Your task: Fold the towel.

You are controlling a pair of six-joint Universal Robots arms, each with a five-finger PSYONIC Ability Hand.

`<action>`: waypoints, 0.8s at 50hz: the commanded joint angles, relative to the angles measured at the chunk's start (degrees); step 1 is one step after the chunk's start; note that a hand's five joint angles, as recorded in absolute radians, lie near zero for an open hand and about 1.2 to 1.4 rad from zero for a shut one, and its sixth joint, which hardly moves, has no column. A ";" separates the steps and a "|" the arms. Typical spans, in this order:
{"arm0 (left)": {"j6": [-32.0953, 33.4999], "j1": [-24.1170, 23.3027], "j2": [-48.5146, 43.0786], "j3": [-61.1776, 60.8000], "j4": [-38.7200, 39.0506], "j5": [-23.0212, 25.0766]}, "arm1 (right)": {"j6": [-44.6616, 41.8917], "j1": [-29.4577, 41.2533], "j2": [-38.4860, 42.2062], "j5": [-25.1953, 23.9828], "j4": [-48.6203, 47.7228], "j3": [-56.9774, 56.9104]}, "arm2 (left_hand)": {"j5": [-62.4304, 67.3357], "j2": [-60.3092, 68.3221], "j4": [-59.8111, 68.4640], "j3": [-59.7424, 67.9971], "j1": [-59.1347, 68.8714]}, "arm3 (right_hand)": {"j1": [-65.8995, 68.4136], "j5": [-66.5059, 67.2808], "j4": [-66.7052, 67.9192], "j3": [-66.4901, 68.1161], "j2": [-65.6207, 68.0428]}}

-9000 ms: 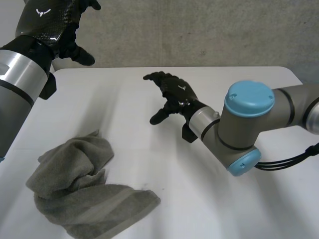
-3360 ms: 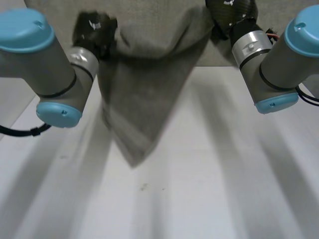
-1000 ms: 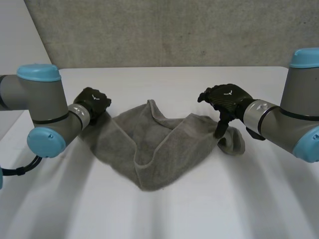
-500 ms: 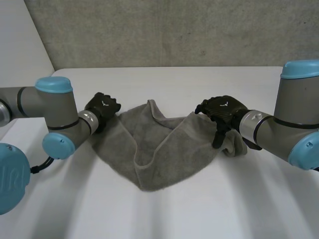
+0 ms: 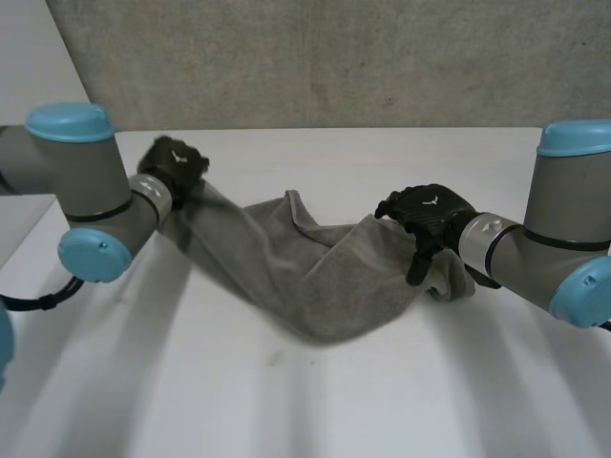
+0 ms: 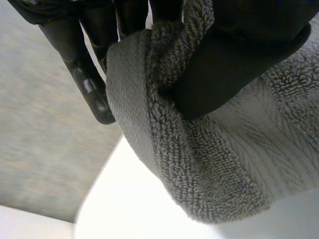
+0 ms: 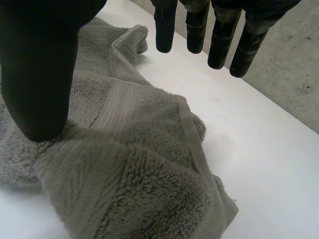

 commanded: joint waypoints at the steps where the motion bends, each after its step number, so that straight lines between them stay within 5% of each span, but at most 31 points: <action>1: -0.15 -0.58 7.89 -10.06 3.89 -0.31 | 0.65 0.14 -0.25 -0.06 0.01 -2.24 | 11.79 10.69 10.72 10.72 13.23 | 0.34 -0.57 -1.49 -0.42 -1.02; 18: -0.41 -1.73 32.65 -37.73 13.20 -0.49 | 7.94 0.58 9.23 -9.11 4.13 -18.66 | 11.79 10.69 10.72 10.72 13.23 | 2.36 1.45 0.53 1.60 1.00; 40: -0.41 -0.85 44.90 -43.90 14.35 -0.22 | 6.27 8.40 13.99 -13.77 4.58 -17.09 | 11.79 10.69 10.72 10.72 13.23 | 13.97 13.06 12.14 13.21 12.61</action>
